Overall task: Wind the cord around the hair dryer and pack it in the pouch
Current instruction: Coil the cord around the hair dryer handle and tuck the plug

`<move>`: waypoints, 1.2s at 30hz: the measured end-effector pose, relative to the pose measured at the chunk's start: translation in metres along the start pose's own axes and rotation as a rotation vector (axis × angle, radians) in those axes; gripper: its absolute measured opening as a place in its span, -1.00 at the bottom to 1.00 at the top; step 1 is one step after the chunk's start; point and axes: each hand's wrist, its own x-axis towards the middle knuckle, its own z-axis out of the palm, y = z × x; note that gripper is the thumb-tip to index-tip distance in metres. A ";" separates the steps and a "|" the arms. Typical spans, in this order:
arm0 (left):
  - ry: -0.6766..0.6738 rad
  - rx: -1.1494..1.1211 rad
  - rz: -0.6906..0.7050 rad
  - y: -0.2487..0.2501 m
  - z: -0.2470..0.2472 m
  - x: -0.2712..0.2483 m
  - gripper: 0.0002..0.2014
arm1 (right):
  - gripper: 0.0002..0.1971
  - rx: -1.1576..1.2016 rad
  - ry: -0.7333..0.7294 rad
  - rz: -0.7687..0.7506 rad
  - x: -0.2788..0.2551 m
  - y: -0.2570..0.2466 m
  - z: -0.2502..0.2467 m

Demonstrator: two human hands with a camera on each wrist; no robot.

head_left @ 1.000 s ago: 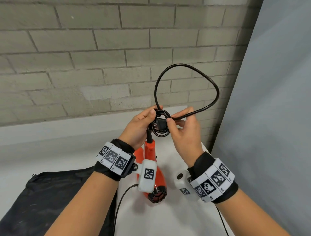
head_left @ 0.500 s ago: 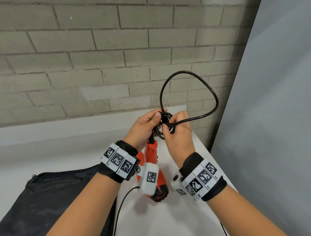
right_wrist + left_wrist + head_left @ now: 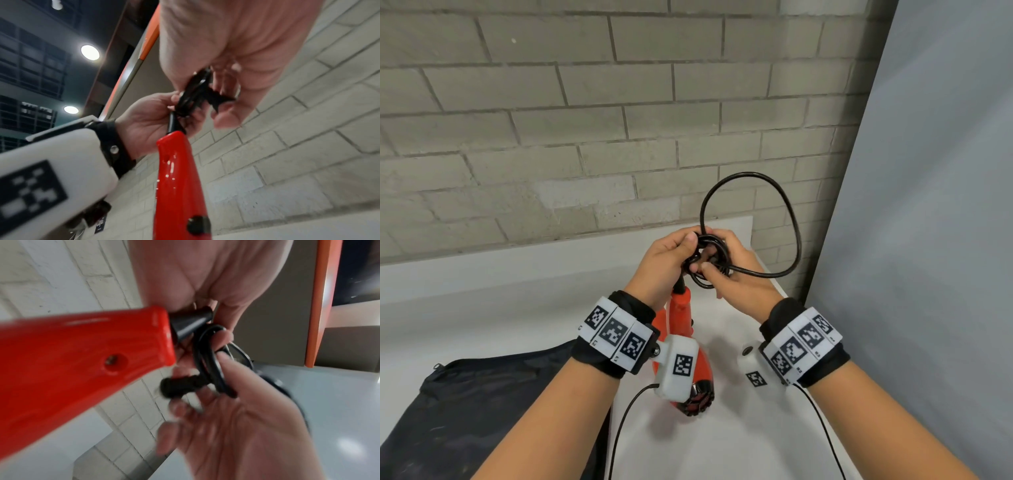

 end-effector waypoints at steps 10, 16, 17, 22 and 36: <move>-0.025 -0.185 -0.034 0.004 -0.007 -0.001 -0.71 | -0.73 -0.853 -0.483 0.610 -0.029 0.112 -0.025; -0.032 -0.121 -0.021 0.002 -0.008 0.000 -0.71 | -0.58 -0.825 -0.411 0.603 -0.026 0.089 -0.026; -0.029 -0.105 -0.023 0.002 -0.007 0.000 -0.71 | -0.54 -0.657 -0.333 0.526 -0.022 0.076 -0.024; -0.014 -0.106 -0.035 0.002 -0.003 0.003 -0.72 | -0.62 -0.069 -0.204 0.118 -0.003 0.022 0.001; -0.060 0.080 0.004 0.006 -0.013 0.000 -0.69 | -0.76 -0.100 0.010 0.227 -0.003 0.056 0.006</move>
